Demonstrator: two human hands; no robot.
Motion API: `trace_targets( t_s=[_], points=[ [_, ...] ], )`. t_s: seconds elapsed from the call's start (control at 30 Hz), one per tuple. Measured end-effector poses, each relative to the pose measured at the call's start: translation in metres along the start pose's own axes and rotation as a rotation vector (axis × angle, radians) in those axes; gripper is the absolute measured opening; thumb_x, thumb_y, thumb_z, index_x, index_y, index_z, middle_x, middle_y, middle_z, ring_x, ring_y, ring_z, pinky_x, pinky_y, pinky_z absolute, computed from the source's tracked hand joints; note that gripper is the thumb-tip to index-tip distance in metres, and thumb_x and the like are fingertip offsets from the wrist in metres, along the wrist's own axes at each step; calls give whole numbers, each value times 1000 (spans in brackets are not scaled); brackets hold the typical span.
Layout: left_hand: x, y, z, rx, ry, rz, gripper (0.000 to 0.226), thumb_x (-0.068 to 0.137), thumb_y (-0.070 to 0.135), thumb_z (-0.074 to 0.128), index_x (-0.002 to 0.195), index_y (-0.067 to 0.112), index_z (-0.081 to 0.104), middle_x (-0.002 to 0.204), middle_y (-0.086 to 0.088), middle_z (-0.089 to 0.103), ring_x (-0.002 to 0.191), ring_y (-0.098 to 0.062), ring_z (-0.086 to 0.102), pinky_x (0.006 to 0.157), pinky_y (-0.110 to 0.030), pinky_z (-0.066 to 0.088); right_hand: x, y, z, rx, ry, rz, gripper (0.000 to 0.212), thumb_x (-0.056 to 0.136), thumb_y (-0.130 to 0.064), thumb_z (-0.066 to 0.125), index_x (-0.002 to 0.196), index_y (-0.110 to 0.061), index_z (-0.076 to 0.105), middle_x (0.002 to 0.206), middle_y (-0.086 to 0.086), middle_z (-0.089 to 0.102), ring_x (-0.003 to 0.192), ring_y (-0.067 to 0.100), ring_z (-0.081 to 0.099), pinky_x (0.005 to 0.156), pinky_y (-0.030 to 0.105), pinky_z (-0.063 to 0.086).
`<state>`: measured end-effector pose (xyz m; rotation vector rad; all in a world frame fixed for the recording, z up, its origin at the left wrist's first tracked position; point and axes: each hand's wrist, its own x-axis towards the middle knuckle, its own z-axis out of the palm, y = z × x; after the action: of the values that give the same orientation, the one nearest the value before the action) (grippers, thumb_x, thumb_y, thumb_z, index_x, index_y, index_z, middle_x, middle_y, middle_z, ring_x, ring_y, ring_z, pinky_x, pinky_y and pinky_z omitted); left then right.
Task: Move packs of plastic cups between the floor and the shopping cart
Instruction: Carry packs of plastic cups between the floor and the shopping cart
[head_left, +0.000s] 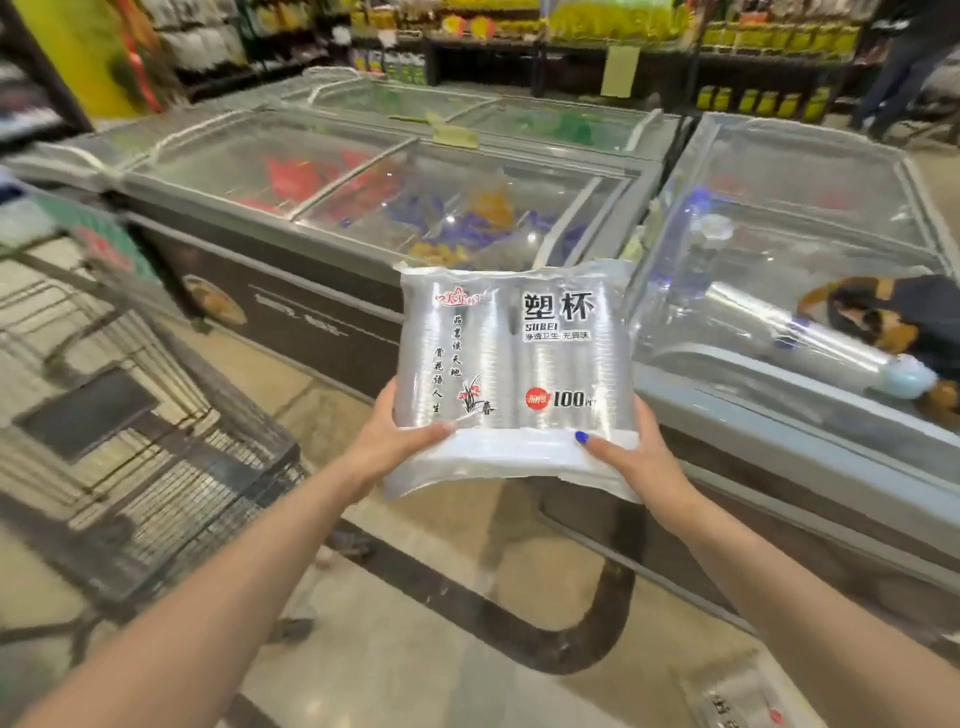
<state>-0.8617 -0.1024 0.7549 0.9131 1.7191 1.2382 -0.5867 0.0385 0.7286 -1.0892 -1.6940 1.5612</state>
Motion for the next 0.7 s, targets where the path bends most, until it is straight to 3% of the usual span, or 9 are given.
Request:
trace_targets(
  t_s=[0.07, 0.13, 0.23, 0.37, 0.43, 0.53, 0.63, 0.7],
  points=[
    [-12, -15, -56, 11, 121, -50, 86, 72, 29, 86, 139, 30, 32, 120, 12, 58, 97, -1, 62, 72, -14, 50, 24, -12, 60, 2, -107, -31, 75, 78, -20, 82, 139, -27, 40, 126, -11, 61, 108, 4, 63, 82, 18, 54],
    [-26, -25, -98, 14, 227, -85, 89, 73, 32, 83, 143, 29, 28, 120, 11, 54, 93, 2, 58, 70, -14, 47, 45, -21, 108, -12, -206, -43, 69, 78, -18, 82, 135, -27, 42, 123, -10, 62, 107, 4, 64, 83, 20, 55],
    [-49, -43, -159, 2, 347, -139, 103, 71, 38, 83, 151, 25, 19, 131, 11, 46, 105, -8, 55, 87, -23, 47, 79, -30, 181, -48, -382, -49, 85, 69, -32, 86, 141, -22, 40, 128, -2, 63, 114, 15, 64, 96, 41, 54],
    [-71, -64, -227, -34, 533, -226, 122, 51, 59, 87, 149, 30, 21, 141, 3, 49, 113, -16, 57, 100, -39, 48, 122, -39, 278, -61, -563, -53, 104, 59, -47, 87, 145, -24, 34, 132, -3, 59, 115, 14, 62, 99, 42, 52],
    [-75, -71, -253, -58, 606, -267, 113, 63, 50, 84, 152, 28, 17, 141, 5, 44, 113, -16, 53, 100, -36, 46, 142, -41, 323, -87, -647, -65, 96, 65, -42, 87, 143, -24, 33, 129, -6, 59, 111, 10, 64, 92, 31, 55],
    [-72, -87, -286, -64, 721, -308, 99, 79, 32, 77, 154, 22, 12, 148, -1, 38, 114, -13, 44, 94, -24, 37, 172, -52, 386, -128, -768, -90, 67, 80, -17, 80, 131, -32, 40, 109, -22, 65, 102, -1, 65, 74, 14, 54],
    [-68, -101, -315, -97, 798, -347, 100, 81, 33, 74, 155, 20, 8, 157, 1, 24, 134, -15, 34, 103, -24, 28, 198, -58, 437, -182, -869, -130, 63, 80, -11, 77, 129, -32, 43, 105, -21, 67, 99, -3, 65, 83, 20, 55],
    [-64, -108, -332, -150, 831, -365, 99, 81, 32, 74, 154, 20, 9, 148, 9, 31, 125, -9, 35, 100, -22, 28, 214, -58, 466, -202, -926, -118, 66, 80, -17, 78, 134, -27, 41, 113, -17, 63, 102, 1, 65, 92, 26, 53]
  ],
)
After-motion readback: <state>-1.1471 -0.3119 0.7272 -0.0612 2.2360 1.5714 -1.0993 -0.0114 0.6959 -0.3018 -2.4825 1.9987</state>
